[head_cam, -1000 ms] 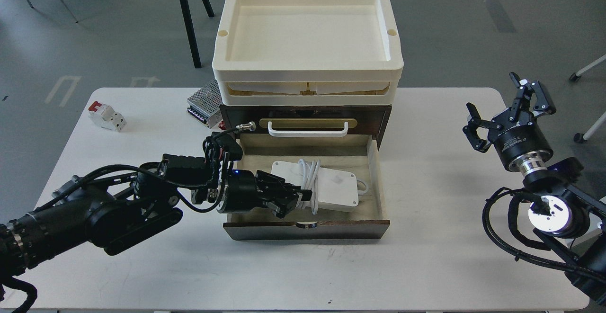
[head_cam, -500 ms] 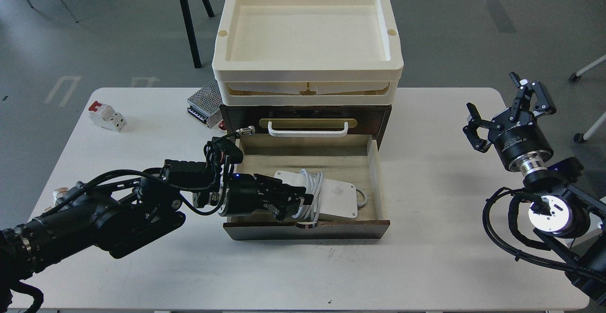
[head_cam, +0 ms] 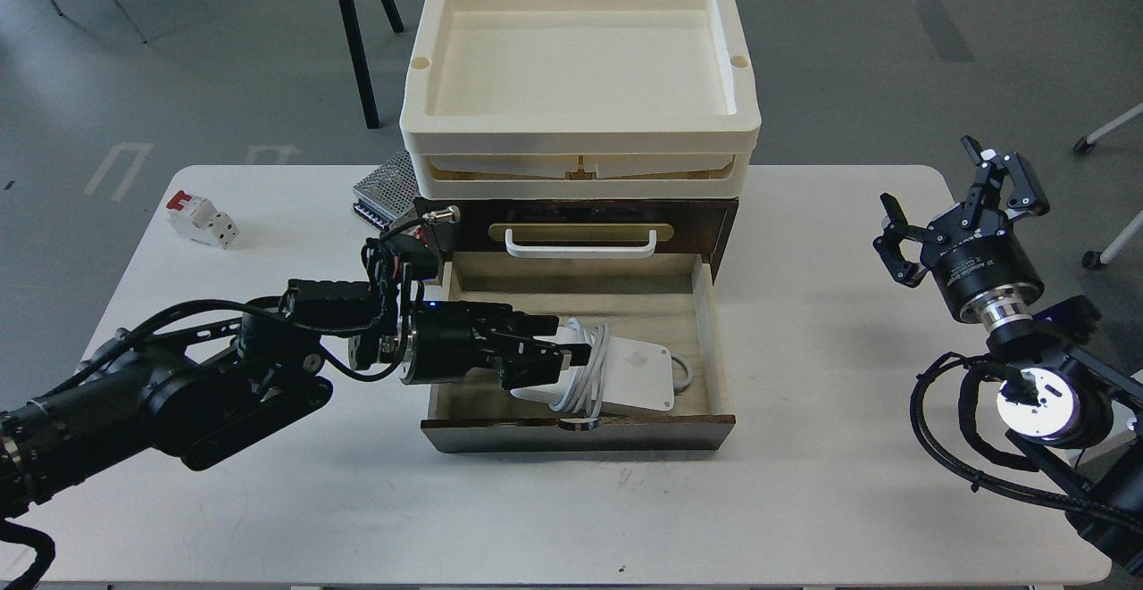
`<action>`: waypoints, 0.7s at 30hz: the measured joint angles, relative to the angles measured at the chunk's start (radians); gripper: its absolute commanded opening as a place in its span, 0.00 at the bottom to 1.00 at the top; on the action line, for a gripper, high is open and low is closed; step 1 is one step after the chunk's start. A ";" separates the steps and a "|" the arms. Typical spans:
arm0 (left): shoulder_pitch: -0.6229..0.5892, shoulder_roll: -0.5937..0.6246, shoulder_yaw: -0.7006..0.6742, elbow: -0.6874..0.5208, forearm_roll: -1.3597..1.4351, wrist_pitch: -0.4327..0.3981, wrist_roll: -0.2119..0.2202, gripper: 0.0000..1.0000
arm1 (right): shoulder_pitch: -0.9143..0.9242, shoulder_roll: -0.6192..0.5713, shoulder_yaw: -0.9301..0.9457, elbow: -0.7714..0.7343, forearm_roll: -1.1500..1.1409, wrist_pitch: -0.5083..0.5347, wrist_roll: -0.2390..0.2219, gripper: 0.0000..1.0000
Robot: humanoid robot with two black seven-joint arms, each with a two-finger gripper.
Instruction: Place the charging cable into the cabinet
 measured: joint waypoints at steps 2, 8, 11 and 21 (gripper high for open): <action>-0.005 0.039 -0.020 -0.043 -0.004 -0.003 0.000 0.80 | 0.000 0.000 0.000 0.000 0.000 0.000 0.000 0.99; -0.004 0.187 -0.073 -0.167 -0.024 -0.025 0.000 0.80 | 0.000 0.000 0.000 0.000 0.000 0.000 0.000 1.00; 0.008 0.277 -0.119 -0.210 -0.120 -0.026 0.000 0.80 | 0.000 0.000 0.000 0.000 0.000 0.000 0.000 1.00; 0.186 0.538 -0.146 -0.211 -0.732 0.076 0.000 0.80 | 0.001 0.000 -0.010 0.003 -0.015 0.003 0.000 1.00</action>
